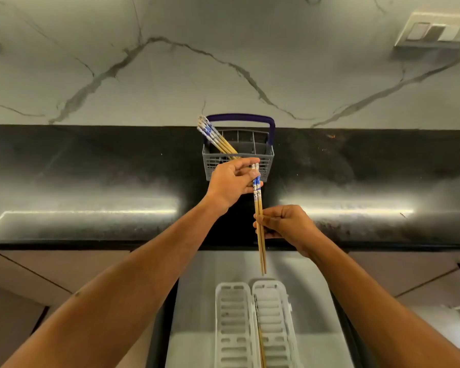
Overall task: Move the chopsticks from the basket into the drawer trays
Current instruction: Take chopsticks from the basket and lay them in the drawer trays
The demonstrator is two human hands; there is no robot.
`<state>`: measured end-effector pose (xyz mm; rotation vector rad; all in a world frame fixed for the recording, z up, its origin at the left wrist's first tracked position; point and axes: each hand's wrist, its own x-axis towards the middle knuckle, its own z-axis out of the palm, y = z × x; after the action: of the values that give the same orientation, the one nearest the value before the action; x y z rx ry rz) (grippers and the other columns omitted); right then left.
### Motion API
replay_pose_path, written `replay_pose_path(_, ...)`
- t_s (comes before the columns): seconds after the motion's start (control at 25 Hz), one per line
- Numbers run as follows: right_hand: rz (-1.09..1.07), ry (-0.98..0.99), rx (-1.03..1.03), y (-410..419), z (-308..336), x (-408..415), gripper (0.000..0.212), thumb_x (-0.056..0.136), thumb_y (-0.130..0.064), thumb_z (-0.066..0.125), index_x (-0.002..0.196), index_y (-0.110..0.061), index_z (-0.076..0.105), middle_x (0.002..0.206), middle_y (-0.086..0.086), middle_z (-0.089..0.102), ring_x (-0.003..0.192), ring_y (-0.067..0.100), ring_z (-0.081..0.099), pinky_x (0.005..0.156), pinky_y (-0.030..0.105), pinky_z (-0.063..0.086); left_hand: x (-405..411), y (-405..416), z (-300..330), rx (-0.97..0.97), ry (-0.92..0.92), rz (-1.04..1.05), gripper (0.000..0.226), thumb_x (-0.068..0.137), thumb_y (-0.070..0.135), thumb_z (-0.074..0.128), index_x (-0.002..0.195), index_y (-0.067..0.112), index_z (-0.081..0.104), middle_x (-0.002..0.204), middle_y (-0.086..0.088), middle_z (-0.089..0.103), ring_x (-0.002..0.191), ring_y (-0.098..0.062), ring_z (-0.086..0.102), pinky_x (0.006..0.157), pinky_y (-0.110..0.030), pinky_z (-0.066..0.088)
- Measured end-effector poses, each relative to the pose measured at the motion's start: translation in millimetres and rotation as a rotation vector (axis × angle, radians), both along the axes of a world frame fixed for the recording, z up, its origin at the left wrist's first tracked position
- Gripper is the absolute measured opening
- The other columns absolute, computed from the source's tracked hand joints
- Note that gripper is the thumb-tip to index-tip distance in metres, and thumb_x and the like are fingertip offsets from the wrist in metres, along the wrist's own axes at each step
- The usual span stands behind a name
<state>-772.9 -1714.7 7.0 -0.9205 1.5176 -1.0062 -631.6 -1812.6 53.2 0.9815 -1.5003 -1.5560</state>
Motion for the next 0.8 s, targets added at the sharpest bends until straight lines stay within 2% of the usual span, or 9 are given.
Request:
replay_pose_path(0.12,-0.007,0.021,0.051,27.1,-33.8,0.3,0.015,0.092,-0.014,0.069,0.099,-0.003,0.076,0.088,0.014,0.078,0.079,0.021,0.075,0.077,0.032,0.062,-2.8,21.0,-37.5,0.063,-0.021,-0.030,0.032,0.094,0.000,0.061,0.126,0.007,0.064,0.085,-0.013,0.070,0.087,-0.026,0.074,0.076,-0.033,0.063)
replay_pose_path(0.28,-0.029,0.020,0.137,62.4,-79.4,1.7,0.014,0.094,-0.008,0.065,0.097,0.000,0.076,0.089,0.014,0.078,0.080,0.022,0.075,0.075,0.029,0.062,-7.3,47.6,-84.8,0.152,-0.073,-0.095,0.032,0.094,-0.002,0.060,0.124,0.007,0.064,0.096,-0.019,0.070,0.089,-0.029,0.073,0.080,-0.039,0.062)
replay_pose_path(0.44,-0.045,-0.027,0.218,83.9,-110.1,3.7,0.014,0.094,-0.003,0.064,0.098,0.000,0.077,0.089,0.015,0.078,0.079,0.023,0.075,0.069,0.027,0.061,-5.3,65.3,-126.1,0.251,-0.151,-0.105,0.034,0.095,0.006,0.062,0.128,0.011,0.061,0.105,-0.017,0.071,0.089,-0.022,0.073,0.082,-0.037,0.062)
replay_pose_path(0.56,-0.072,-0.072,0.270,103.3,-133.0,6.5,0.014,0.093,-0.001,0.063,0.096,0.002,0.077,0.088,0.016,0.078,0.075,0.022,0.075,0.065,0.025,0.060,3.5,72.2,-152.0,0.386,-0.240,-0.117,0.035,0.096,0.014,0.062,0.130,0.015,0.057,0.108,-0.014,0.072,0.093,-0.025,0.072,0.083,-0.037,0.061)
replay_pose_path(0.64,-0.098,-0.079,0.317,115.0,-150.6,9.0,0.012,0.092,-0.001,0.065,0.094,0.003,0.076,0.087,0.019,0.077,0.074,0.025,0.075,0.066,0.029,0.062,15.2,71.6,-164.0,0.442,-0.282,-0.101,0.030,0.097,0.018,0.060,0.127,0.012,0.060,0.109,-0.012,0.072,0.097,-0.025,0.072,0.083,-0.034,0.061)
replay_pose_path(0.8,-0.140,-0.010,0.455,131.8,-189.0,20.6,0.009,0.089,-0.007,0.072,0.083,-0.002,0.078,0.080,0.016,0.076,0.077,0.032,0.074,0.078,0.044,0.063,33.6,66.4,-177.0,0.522,-0.316,-0.017,0.026,0.098,0.018,0.059,0.120,0.005,0.063,0.109,-0.014,0.072,0.099,-0.026,0.071,0.080,-0.031,0.060)
